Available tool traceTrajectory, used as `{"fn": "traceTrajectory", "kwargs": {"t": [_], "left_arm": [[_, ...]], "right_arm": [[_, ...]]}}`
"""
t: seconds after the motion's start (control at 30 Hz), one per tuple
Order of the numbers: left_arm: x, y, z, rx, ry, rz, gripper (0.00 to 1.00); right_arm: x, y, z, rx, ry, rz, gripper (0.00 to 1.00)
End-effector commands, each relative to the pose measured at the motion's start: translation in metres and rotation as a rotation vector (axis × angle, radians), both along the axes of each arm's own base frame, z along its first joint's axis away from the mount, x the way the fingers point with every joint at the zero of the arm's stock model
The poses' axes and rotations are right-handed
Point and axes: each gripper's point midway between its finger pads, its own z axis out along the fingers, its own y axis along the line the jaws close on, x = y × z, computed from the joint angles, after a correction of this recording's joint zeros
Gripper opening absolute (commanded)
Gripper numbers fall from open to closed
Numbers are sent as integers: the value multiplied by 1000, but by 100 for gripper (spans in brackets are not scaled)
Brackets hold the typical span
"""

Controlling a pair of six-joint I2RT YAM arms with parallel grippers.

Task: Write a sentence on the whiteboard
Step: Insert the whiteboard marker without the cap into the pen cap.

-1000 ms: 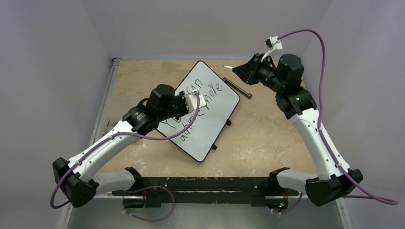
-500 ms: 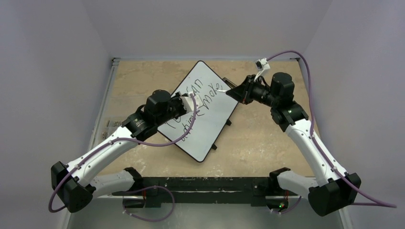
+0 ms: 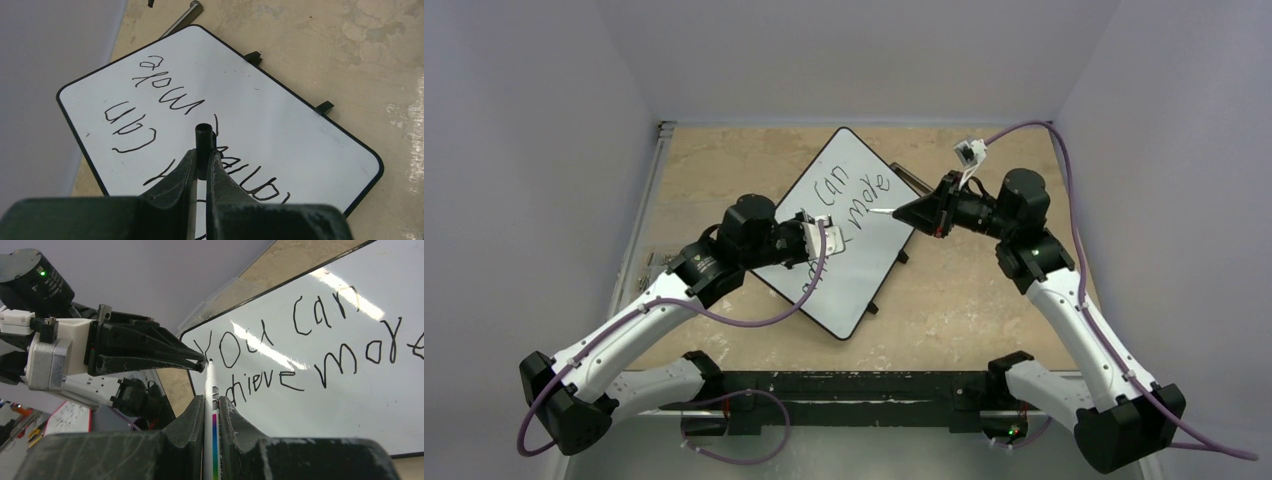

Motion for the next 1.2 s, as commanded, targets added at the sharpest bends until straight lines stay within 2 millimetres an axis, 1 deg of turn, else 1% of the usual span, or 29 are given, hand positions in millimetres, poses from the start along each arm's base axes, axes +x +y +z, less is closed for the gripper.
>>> {"fn": "traceTrajectory", "kwargs": {"t": [0.0,0.17,0.4,0.67,0.9,1.17], "left_arm": [[-20,-14,18,-52,13,-137,0],[-27,-20,21,-67,49,-173,0],[-26,-20,21,-66,56,-167,0],[-24,-19,21,-66,58,-152,0],[-24,-19,21,-67,58,-152,0],[-22,-19,21,-66,58,-141,0]], "right_arm": [[-22,5,12,34,-48,92,0],[-30,11,0,23,-13,131,0],[-42,28,-12,-26,3,184,0],[-46,40,-20,-42,12,196,0],[-39,40,-22,-50,12,154,0],[-34,42,-31,-61,32,146,0]]}}
